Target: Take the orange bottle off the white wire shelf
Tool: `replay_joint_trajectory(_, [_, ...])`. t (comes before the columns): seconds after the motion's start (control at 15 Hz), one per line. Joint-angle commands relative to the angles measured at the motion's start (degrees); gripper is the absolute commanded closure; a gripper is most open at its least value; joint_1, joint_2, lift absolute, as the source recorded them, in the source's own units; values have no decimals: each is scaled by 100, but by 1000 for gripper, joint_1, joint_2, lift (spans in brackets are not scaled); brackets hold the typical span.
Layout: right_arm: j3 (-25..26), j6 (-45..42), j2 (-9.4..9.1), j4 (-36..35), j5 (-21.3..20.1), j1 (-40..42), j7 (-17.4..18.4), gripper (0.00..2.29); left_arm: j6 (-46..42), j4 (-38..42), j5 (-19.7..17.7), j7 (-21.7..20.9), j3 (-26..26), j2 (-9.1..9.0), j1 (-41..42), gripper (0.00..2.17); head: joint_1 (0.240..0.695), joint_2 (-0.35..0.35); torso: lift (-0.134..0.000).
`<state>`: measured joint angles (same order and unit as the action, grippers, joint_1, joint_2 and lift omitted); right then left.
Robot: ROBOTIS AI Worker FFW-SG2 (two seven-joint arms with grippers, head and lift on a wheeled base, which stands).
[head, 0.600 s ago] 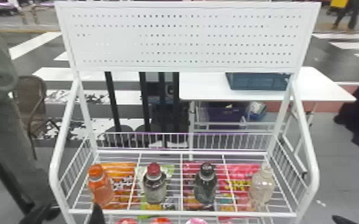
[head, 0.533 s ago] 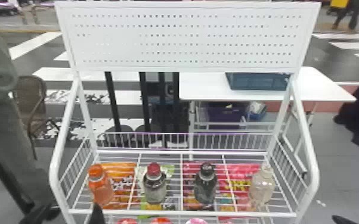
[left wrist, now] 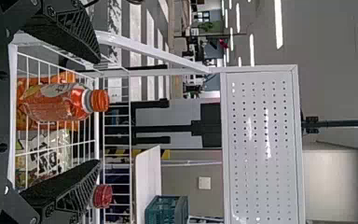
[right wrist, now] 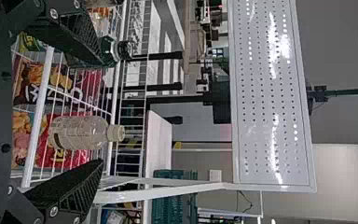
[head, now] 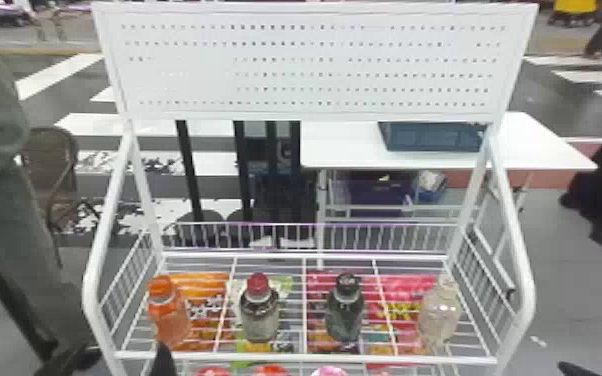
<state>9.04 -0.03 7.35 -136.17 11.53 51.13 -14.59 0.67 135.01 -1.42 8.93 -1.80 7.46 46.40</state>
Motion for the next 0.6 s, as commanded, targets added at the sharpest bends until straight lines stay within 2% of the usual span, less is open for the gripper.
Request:
replay_joint_trajectory(0.0, [-7, -1, -6, 2, -2, 2, 0, 147, -18, -133, -25, -5, 5, -8, -70, 147, 499, 0, 0])
replay_joint_trajectory(0.33, [-16, -1, -23, 29, -2, 11, 0, 147, -1108, -1750, 28, 92, -145, -26, -738, 147, 499, 0, 0])
replay_joint_trajectory(0.53, [-43, -19, -23, 37, -2, 11, 0, 147, -1512, -2796, -87, 109, -180, -61, -1274, 147, 499, 0, 0])
